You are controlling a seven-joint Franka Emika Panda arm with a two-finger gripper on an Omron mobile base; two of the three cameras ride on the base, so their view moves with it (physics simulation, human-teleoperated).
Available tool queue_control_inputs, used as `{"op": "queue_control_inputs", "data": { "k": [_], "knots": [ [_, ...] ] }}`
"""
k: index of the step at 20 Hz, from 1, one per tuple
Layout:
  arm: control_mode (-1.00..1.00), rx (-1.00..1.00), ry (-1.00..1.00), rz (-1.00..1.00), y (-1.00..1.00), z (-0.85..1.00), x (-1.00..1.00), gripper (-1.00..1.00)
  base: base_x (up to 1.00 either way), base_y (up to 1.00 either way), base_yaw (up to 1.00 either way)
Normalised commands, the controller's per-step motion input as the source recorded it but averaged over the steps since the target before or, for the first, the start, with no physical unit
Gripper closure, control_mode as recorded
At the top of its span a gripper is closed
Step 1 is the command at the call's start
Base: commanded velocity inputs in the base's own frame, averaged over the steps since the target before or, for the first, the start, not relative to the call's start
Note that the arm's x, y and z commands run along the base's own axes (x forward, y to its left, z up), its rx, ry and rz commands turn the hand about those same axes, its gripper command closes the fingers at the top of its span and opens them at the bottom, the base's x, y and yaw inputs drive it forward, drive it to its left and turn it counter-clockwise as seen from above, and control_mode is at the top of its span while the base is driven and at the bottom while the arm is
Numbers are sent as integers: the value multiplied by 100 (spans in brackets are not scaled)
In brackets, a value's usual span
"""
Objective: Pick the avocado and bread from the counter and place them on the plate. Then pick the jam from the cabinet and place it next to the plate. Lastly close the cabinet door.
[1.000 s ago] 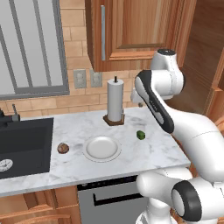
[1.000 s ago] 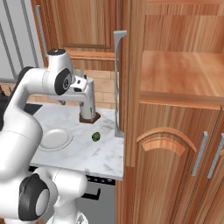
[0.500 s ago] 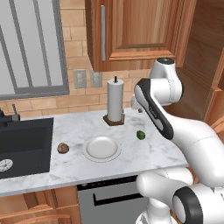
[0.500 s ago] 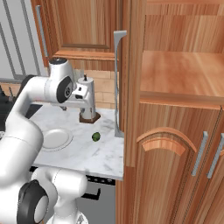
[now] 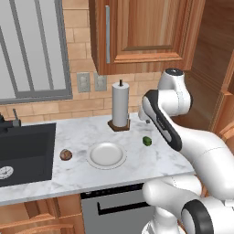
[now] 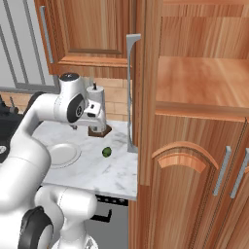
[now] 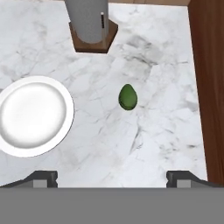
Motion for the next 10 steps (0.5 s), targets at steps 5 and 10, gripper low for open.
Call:
{"op": "queue_control_inputs", "data": {
  "k": [5, 10],
  "knots": [
    [-100, 0, 0, 5, -13, -24, 0, -100, 0, 0, 0],
    [-100, 0, 0, 7, -11, -23, 0, -100, 0, 0, 0]
  ]
}}
